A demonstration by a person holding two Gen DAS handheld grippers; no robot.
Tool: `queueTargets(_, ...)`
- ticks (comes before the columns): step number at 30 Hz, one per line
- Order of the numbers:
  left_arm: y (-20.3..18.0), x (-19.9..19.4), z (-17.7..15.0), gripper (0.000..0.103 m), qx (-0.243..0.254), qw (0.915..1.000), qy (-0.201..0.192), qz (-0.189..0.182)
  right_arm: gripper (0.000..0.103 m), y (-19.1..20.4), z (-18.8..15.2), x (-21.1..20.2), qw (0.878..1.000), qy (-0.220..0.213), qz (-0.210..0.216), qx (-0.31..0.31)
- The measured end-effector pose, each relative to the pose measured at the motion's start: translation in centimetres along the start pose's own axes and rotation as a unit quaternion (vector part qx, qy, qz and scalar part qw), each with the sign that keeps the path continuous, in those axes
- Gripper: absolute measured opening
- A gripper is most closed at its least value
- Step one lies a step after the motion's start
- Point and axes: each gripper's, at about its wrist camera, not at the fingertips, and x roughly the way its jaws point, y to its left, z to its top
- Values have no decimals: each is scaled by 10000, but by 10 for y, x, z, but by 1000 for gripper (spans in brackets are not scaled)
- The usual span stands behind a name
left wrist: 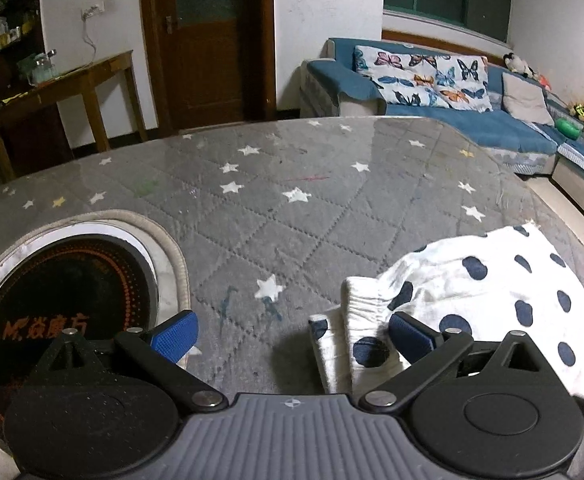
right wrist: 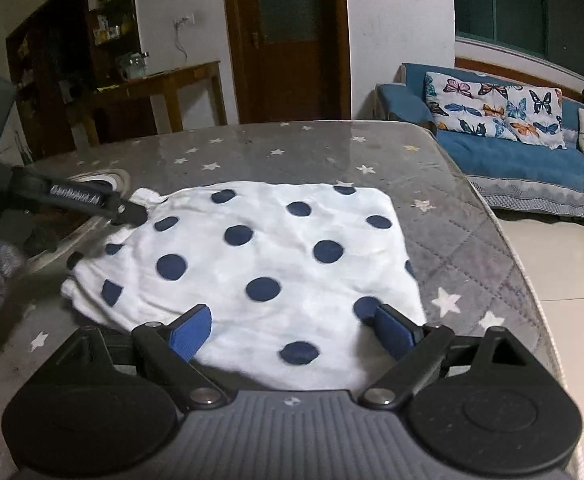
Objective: Fold clothes
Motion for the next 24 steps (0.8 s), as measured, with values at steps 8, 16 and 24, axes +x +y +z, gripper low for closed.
queueTargets(8,-5,2,-4,103,132,9999,33,28,99,10,-4,1,9999,-82,-96,-90)
queueTargets(16,-6,-13,-13,103,180,9998,43,-45,103,18,-10,0,9994,-95,-301,141)
queueTargets(24,-4,-26,-24,103,130,9999,33,-99,103,27,-14,-5,9986,-134,-442,264)
